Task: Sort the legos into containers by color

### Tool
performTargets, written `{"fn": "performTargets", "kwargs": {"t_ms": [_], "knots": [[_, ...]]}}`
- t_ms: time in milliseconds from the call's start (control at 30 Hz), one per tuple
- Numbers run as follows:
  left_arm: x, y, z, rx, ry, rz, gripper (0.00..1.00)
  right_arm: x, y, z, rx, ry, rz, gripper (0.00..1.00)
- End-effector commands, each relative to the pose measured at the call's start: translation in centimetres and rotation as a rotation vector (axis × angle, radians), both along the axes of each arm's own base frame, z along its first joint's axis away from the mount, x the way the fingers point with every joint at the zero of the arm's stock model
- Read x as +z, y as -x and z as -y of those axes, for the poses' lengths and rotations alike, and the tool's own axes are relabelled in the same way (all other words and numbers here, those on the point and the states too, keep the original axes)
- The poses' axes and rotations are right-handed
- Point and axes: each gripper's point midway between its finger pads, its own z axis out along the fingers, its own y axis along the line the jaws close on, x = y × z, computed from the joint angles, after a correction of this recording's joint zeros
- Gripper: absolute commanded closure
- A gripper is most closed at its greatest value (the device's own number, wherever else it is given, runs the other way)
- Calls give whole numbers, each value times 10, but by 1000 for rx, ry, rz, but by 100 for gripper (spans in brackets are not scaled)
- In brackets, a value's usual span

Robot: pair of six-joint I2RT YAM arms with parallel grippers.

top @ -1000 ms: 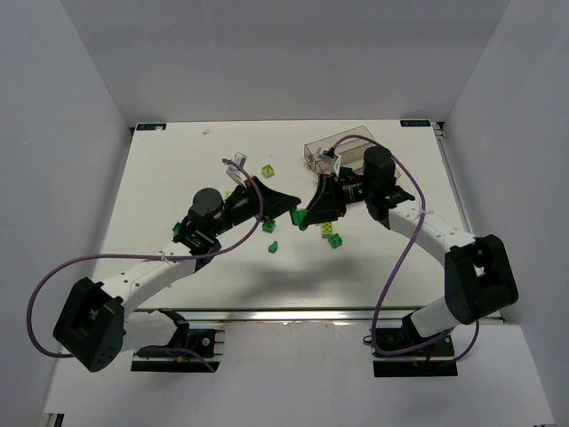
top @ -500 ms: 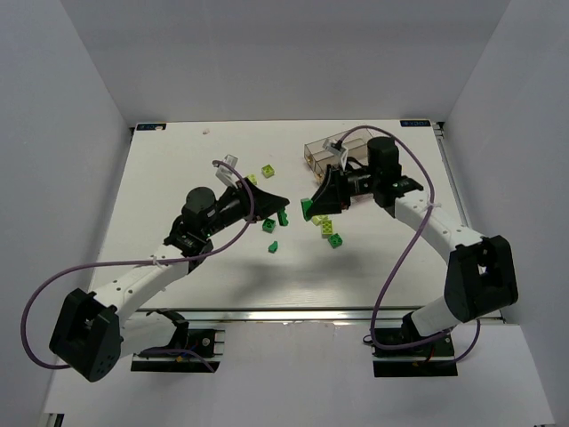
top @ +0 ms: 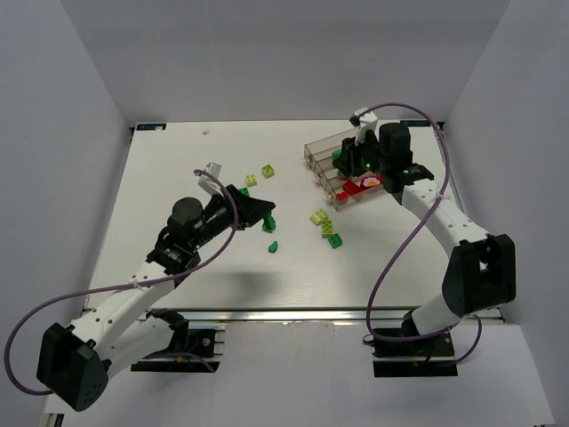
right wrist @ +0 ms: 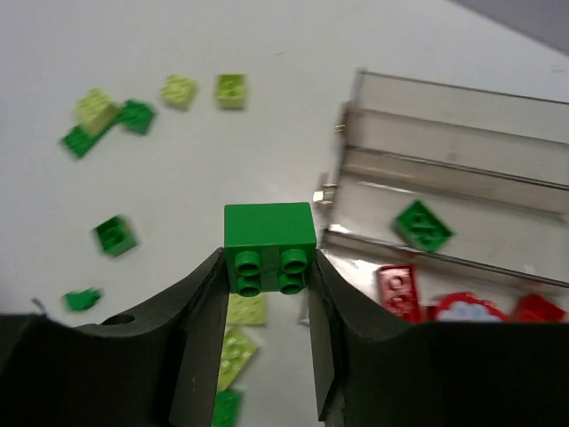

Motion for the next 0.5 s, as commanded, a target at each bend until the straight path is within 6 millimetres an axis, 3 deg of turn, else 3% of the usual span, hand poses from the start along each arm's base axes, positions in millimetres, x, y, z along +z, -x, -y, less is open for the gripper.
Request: {"fn": "performTargets", "kwargs": {"t_ms": [0, 67, 100, 167, 200, 267, 300, 467], "knots": [[-12, 1, -13, 59, -27, -21, 100, 0, -58, 44, -274, 128, 161, 100], [-14, 3, -15, 64, -22, -27, 100, 1, -70, 48, -291, 122, 160, 100], [-14, 3, -16, 70, -18, -26, 100, -13, -80, 54, -313, 121, 127, 100], [-16, 5, -18, 77, -14, -30, 100, -16, -96, 64, -341, 116, 115, 100], [-16, 5, -19, 83, -12, -31, 100, -35, -104, 67, -352, 123, 71, 100], [-18, 6, -20, 86, -16, -37, 100, -36, -120, 80, -379, 111, 56, 100], [-18, 7, -21, 89, -16, -37, 100, -55, -125, 81, -379, 113, 4, 100], [-22, 8, -25, 101, -30, -46, 100, -57, -151, 95, -386, 102, 14, 100]]}}
